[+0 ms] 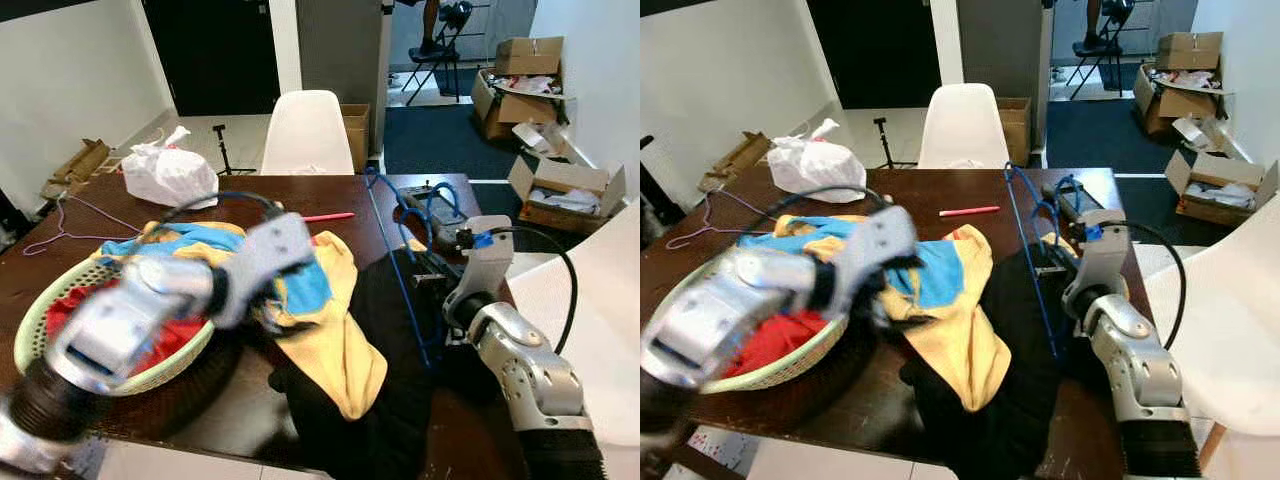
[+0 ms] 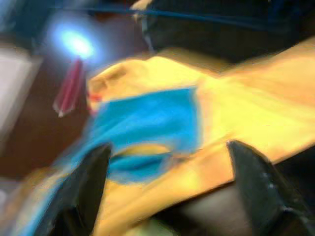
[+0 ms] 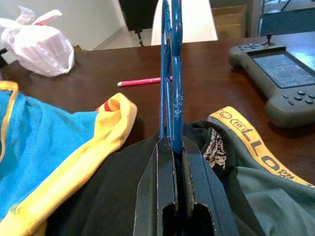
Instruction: Hang hanger
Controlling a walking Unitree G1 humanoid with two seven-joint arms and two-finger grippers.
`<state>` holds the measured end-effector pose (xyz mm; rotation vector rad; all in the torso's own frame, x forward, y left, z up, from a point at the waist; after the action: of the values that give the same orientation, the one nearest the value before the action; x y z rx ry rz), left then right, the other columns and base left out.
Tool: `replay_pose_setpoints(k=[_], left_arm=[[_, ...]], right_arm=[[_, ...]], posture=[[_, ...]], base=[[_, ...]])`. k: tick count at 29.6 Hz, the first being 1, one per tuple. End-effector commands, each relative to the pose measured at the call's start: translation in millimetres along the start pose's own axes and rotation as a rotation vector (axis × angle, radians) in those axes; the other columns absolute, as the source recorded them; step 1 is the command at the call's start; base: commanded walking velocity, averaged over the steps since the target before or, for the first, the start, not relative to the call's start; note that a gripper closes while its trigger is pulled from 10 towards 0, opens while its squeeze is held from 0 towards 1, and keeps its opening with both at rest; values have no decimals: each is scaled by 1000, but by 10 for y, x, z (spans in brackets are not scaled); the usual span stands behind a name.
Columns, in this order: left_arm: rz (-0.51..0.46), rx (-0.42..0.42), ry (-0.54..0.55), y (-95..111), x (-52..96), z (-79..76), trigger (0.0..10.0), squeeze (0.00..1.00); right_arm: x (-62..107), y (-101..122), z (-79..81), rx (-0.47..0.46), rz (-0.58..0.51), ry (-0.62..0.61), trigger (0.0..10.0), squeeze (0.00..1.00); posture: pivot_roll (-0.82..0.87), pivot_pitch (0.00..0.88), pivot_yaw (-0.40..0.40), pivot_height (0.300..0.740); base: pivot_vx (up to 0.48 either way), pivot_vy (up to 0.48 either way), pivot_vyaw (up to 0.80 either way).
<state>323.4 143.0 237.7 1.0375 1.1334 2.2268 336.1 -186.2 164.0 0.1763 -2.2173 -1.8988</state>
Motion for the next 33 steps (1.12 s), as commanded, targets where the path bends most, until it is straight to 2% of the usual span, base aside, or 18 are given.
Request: replay_pose_setpoints(k=[1,3,4,5,6,8,9,11,15,16,17,19,21,22,24,28,30,33], left_arm=[[106,-284,8,-166,79,204,10000,0],[106,-284,8,-166,79,204,10000,0],[167,-458,-27,-272,114,321,10000,0],[167,-458,-27,-272,114,321,10000,0],[228,-631,-43,-348,125,413,10000,0],[228,-631,-43,-348,125,413,10000,0],[248,-710,-58,-380,132,479,10000,0],[244,-737,-74,-366,122,513,10000,0],[204,-727,-85,-292,91,529,10000,0],[111,-676,-94,-135,27,548,10000,0],[111,-676,-94,-135,27,548,10000,0],[-91,-569,-132,217,-109,520,10000,0],[-91,-569,-132,217,-109,520,10000,0],[-153,-547,-156,316,-151,505,10000,0],[-153,-547,-156,316,-151,505,10000,0],[-189,-494,-314,434,-274,401,10000,0],[-125,-467,-494,363,-361,269,10000,0],[-78,-478,-536,295,-388,236,10000,0]], right_arm=[[9,-104,61,-11,47,25,10000,0],[9,-104,61,-11,47,25,10000,0],[22,-112,59,-9,52,27,10000,0],[22,-112,59,-9,52,27,10000,0],[36,-122,58,-6,57,29,10000,0],[36,-122,58,-6,57,29,10000,0],[45,-131,61,-4,62,31,10000,0],[61,-137,64,0,65,32,10000,0],[78,-137,63,2,67,32,10000,0],[113,-137,48,6,71,28,10000,0],[113,-137,48,6,71,28,10000,0],[186,-122,19,12,73,19,10000,0],[186,-122,19,12,73,19,10000,0],[210,-115,12,13,74,17,10000,0],[210,-115,12,13,74,17,10000,0],[265,-104,11,13,76,10,10000,0],[344,-107,2,12,83,-3,10000,0],[381,-108,-3,10,85,-10,10000,0]], posture=[[14,48,58,740],[14,48,58,740],[11,52,60,740],[11,52,60,740],[5,56,60,740],[5,56,60,740],[2,56,60,740],[-11,63,60,740],[-22,69,61,740],[-40,82,59,740],[-40,82,59,740],[-69,98,59,740],[-69,98,59,740],[-72,100,58,740],[-72,100,58,740],[-104,119,74,740],[-121,143,90,740],[-126,153,95,740]], base=[[0,0,0],[0,0,0],[0,0,0],[0,0,0],[0,0,0],[0,0,0],[0,0,0],[0,0,0],[0,0,0],[0,0,0],[0,0,0],[0,0,0],[0,0,0],[0,0,0],[0,0,0],[0,0,0],[0,0,0],[0,0,0]])
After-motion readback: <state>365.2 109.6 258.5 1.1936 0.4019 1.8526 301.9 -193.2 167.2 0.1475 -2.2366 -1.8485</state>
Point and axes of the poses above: a point about 5 cm out from each wrist's last joint towards the gripper, its own x axis pointing back from the gripper into the wrist, its own y axis along the axis of the wrist's last joint, z = x × y, the point moved 2 cm from there along -x, pointing out of the wrist towards the gripper, and after that the axes turned 15 degrees about x, right-handed, at the moved point
